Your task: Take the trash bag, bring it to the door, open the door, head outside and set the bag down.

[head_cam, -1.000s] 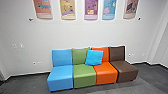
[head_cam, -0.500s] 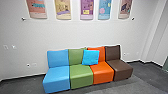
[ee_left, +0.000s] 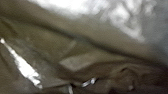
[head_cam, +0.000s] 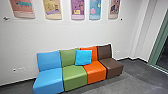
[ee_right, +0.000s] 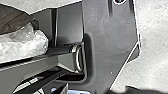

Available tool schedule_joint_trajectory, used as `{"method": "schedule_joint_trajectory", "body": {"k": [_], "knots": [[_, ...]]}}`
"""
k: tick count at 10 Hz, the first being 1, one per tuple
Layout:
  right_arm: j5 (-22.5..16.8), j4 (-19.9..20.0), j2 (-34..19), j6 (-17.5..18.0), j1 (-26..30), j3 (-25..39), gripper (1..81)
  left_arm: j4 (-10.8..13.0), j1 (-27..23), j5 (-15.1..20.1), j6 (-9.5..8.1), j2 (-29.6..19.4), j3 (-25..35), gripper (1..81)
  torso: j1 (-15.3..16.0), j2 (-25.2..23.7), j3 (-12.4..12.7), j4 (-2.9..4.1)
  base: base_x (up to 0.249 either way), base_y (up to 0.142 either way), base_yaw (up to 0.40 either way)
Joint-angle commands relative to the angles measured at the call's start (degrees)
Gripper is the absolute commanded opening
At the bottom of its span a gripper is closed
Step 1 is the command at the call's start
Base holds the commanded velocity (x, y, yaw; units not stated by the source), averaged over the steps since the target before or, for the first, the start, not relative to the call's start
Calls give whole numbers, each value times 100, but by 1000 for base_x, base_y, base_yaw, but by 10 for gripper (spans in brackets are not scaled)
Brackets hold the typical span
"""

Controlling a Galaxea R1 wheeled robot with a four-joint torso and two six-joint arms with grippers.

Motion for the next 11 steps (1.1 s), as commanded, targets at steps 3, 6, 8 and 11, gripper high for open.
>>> {"method": "schedule_joint_trajectory", "body": {"k": [3,6,8,11], "knots": [[-359,-36,265,-85,228,-467,811,18,-305,396,24,11,-5,10,0,0,0,0,0,0,-257],[-359,-98,441,-182,193,-669,811,0,-314,158,-3,2,-22,10,0,0,0,0,0,0,-268],[-350,-168,511,-173,175,-766,811,0,-323,114,-38,11,-58,10,0,0,0,0,0,0,-274],[-350,-168,537,-173,167,-792,811,-17,-331,114,-38,-7,-58,10,0,0,0,0,0,0,-275]]}}
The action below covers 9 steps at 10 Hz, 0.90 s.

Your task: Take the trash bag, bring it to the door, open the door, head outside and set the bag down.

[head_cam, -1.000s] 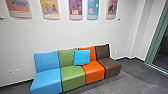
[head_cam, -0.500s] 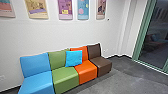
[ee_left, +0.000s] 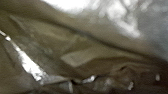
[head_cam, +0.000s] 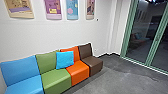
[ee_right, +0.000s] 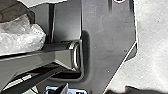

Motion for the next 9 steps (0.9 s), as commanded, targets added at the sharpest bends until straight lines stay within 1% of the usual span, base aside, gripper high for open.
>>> {"method": "schedule_joint_trajectory", "body": {"k": [1,5,9], "knots": [[-368,-42,37,-25,263,1,811,-15,-327,365,-6,-28,-19,10,0,0,0,0,0,0,-282],[-369,-24,54,-16,254,-34,811,-6,-328,357,29,-2,-45,10,0,0,0,0,0,0,-283],[-368,-15,46,-16,254,-60,811,3,-328,357,29,-2,-45,10,0,0,0,0,0,0,-290]]}}
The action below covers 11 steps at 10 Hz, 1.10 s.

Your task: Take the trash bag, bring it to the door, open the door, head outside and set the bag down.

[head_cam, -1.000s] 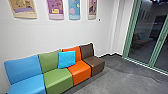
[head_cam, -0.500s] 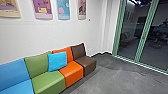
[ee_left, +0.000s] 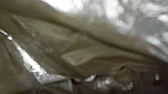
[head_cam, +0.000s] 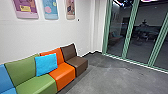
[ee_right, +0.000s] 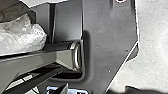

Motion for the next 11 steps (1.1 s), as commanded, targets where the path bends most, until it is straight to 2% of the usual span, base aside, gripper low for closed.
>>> {"method": "schedule_joint_trajectory", "body": {"k": [1,11], "knots": [[-372,-4,7,-16,257,-39,811,3,-314,359,17,-4,-20,10,0,0,0,0,0,0,-293],[-328,-30,51,-16,265,-39,811,12,-314,368,26,14,-20,10,0,0,0,0,0,0,-315]]}}
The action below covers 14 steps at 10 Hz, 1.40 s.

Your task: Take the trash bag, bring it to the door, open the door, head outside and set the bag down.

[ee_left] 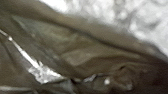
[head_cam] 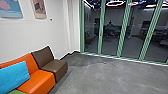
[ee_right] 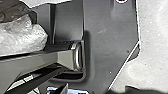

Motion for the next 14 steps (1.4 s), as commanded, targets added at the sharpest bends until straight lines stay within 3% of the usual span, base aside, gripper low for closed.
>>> {"method": "schedule_joint_trajectory", "body": {"k": [1,14], "knots": [[-353,-22,2,-16,254,-11,811,11,-314,369,22,40,-20,10,0,0,0,0,0,0,-331],[-317,-30,46,-16,245,-55,811,12,-305,369,22,49,-20,10,0,0,0,0,0,0,-337]]}}
